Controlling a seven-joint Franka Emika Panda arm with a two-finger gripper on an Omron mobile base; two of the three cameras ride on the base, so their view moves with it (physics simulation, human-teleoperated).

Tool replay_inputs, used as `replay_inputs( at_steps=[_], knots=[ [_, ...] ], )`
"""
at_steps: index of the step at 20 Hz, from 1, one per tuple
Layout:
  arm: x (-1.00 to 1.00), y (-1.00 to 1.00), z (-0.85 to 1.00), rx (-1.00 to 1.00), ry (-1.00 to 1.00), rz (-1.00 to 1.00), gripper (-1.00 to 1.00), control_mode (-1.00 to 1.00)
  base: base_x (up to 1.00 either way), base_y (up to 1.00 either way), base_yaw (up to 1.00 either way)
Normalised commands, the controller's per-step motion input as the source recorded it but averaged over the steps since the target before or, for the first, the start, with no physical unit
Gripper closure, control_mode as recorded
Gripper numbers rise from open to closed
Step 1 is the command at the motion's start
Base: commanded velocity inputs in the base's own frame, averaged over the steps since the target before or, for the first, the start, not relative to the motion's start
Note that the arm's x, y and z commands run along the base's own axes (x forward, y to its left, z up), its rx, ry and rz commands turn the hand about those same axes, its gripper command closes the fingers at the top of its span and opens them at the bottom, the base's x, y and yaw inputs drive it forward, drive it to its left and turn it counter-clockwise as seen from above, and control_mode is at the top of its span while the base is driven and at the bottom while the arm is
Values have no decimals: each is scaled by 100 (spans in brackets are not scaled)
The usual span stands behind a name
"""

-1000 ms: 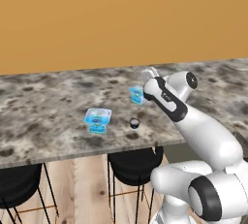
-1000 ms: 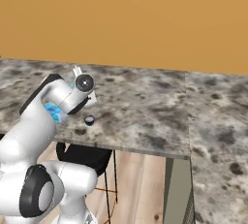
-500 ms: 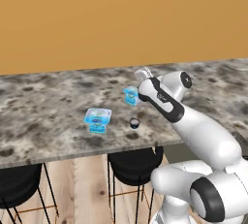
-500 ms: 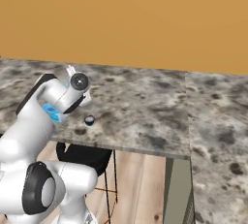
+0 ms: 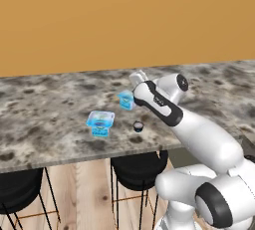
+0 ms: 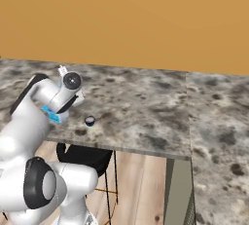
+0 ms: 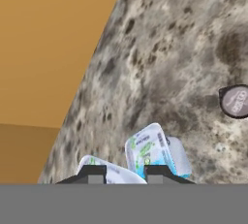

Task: Stack the yogurt containers by placing the smaller containers on top of the larger containers.

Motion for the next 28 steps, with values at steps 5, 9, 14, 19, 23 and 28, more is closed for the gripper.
replay_inputs(
  at_steps=[5, 9, 14, 19, 23, 28],
  knots=[
    [0, 27, -21, 0, 0, 4, 100, -100, 0, 0, 0],
    [0, 20, -31, 0, 0, 4, 100, -100, 0, 0, 0],
    [0, 20, -25, 0, 0, 5, 100, -100, 0, 0, 0],
    [0, 21, -31, 0, 0, 5, 100, -100, 0, 0, 0],
    [0, 22, -23, 0, 0, 4, 100, -100, 0, 0, 0],
    [0, 16, -18, 0, 0, 5, 100, -100, 0, 0, 0]
  ],
)
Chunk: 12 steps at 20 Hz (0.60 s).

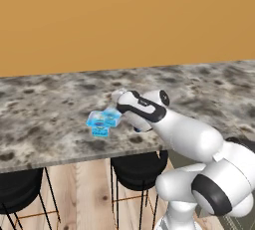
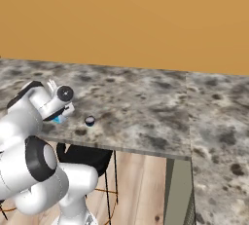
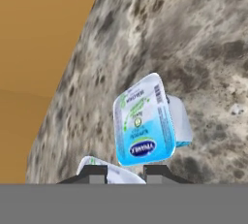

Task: Stack the yogurt containers by placing the smaller containers on top of the larger containers.

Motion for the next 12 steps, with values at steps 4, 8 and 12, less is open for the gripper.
replay_inputs(
  at_steps=[4, 8, 12],
  knots=[
    [1, 6, -15, 0, 0, 5, 100, -100, 0, 0, 0],
    [6, 0, -5, 0, 0, 5, 100, -100, 0, 0, 0],
    [9, 0, 0, 1, 0, 5, 100, -100, 0, 0, 0]
  ],
)
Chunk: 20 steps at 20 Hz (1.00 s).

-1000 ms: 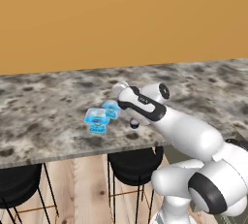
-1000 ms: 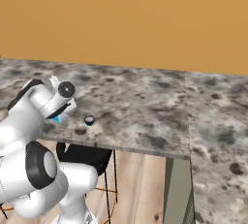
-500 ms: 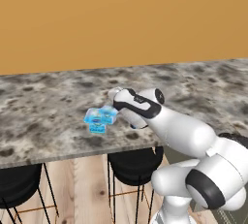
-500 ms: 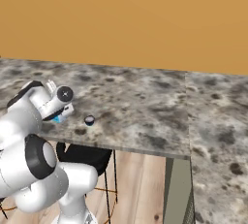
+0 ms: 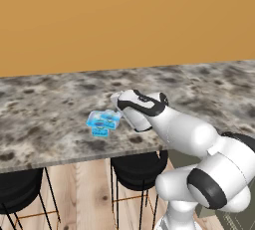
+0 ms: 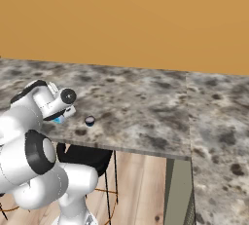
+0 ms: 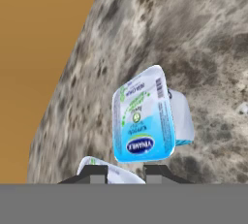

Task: Stack the yogurt containers by placing the smaller containers on top of the larger containers.

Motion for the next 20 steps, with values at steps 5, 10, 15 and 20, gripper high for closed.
replay_inputs(
  at_steps=[5, 10, 15, 20],
  knots=[
    [20, 0, 0, 3, 0, 3, 100, -100, 0, 0, 0],
    [22, 0, 0, 0, 0, 0, 100, -100, 0, 0, 0],
    [27, 6, 0, 0, 0, 0, 100, -100, 0, 0, 0],
    [22, 29, -4, 0, 0, 0, 100, -100, 0, 0, 0]
  ],
)
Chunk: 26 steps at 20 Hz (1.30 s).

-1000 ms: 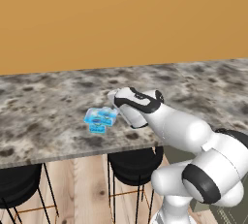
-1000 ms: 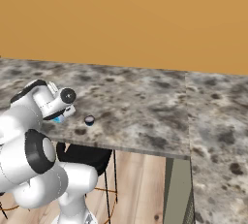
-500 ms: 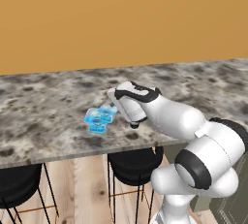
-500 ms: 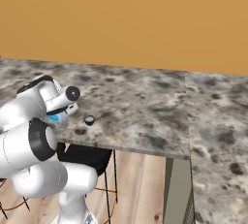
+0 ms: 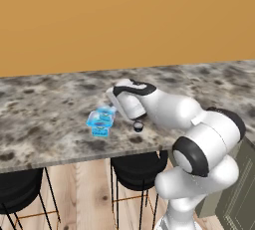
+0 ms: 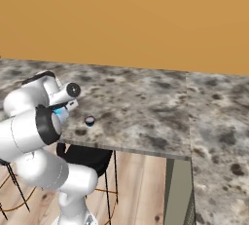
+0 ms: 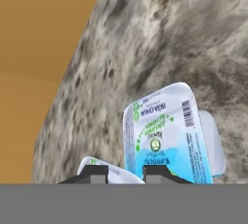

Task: Stack the yogurt containers by placing the smaller containers on top of the larger containers.

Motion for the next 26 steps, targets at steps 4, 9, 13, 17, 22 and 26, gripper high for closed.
replay_inputs(
  at_steps=[4, 9, 13, 17, 22, 26],
  knots=[
    [14, 17, -20, 0, 0, 0, 100, -100, 0, 0, 0],
    [8, 0, -23, 0, 0, 2, 100, -100, 0, 0, 0],
    [13, -1, -15, 0, -2, 2, 100, -100, 0, 0, 0],
    [18, 0, -9, 0, 0, 1, 100, -100, 0, 0, 0],
    [19, 0, -12, 0, 0, 1, 100, -100, 0, 0, 0],
    [24, 0, -13, 0, 0, 1, 100, -100, 0, 0, 0]
  ],
)
